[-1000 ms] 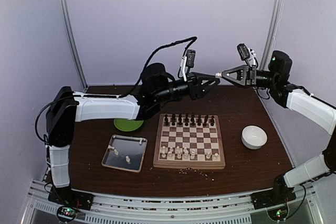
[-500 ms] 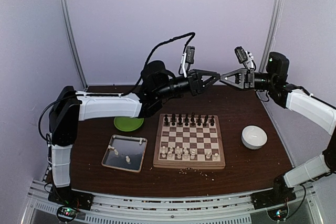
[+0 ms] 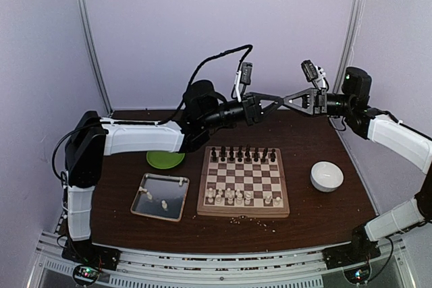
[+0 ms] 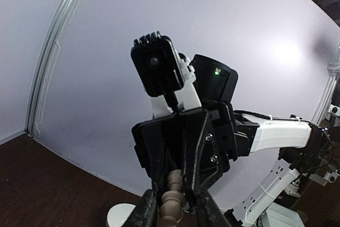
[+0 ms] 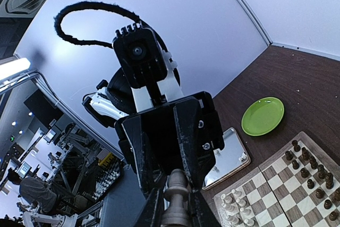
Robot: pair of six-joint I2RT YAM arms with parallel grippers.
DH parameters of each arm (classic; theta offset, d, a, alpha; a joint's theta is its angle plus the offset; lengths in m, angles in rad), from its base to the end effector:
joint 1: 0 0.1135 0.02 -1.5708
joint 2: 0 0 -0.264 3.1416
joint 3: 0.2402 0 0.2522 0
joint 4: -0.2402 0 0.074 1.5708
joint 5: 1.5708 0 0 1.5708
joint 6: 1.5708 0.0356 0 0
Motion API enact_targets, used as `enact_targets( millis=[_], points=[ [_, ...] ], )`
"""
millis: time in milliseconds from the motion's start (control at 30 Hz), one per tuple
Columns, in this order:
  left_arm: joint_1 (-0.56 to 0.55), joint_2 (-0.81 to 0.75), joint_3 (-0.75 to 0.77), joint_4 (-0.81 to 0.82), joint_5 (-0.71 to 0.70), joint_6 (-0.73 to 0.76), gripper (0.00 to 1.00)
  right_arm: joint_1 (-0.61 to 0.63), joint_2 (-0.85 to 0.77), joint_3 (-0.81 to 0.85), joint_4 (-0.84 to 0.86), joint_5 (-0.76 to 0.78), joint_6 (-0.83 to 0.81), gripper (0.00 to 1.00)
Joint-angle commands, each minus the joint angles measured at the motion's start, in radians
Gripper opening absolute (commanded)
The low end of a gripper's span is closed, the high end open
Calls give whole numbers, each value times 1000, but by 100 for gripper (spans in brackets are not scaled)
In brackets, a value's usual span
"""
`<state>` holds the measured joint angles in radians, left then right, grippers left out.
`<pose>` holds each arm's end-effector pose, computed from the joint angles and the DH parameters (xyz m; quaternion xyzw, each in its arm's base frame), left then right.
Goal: Set up the chess pieces on the board
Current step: Pass from the right arm to the left
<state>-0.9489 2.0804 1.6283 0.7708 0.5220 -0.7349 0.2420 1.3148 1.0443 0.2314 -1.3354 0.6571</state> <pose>0.2739 -0.4126 0.3238 0.2684 0.5405 -0.6847 0.4087 0.2708 0.1025 0.3580 -0.3033 0.6423 0.6385 0.2963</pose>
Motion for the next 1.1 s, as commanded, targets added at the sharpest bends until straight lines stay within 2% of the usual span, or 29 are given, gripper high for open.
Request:
enact_targets(
  millis=[0, 267, 467, 533, 600, 700, 767, 833, 967, 1067],
  points=[
    [10, 10, 22, 61, 24, -3, 21, 6, -11, -8, 14, -14, -13, 16],
    [15, 23, 11, 150, 67, -58, 10, 6, -6, -6, 19, -15, -7, 16],
    [15, 34, 25, 144, 75, -63, 4, 6, -5, -7, 21, -12, -4, 19],
    [17, 32, 25, 140, 77, -66, 3, 7, -5, -7, 18, -10, -6, 26],
    [23, 25, 22, 118, 76, -65, 2, 1, -13, -7, 9, -6, -16, 40],
    [36, 1, -5, 63, 70, -39, 2, -36, -37, -2, -113, 4, -126, 54],
    [42, -25, -25, -13, 68, 11, 2, -76, -52, 3, -247, 17, -251, 61],
    [44, -50, -29, -134, 68, 82, 3, -116, -61, 11, -398, 39, -396, 63],
    [44, -93, -17, -421, 70, 255, 3, -195, -53, 9, -600, 130, -649, 63],
    [38, -113, 25, -709, 48, 427, 3, -222, -7, 3, -709, 229, -805, 62]
  ],
)
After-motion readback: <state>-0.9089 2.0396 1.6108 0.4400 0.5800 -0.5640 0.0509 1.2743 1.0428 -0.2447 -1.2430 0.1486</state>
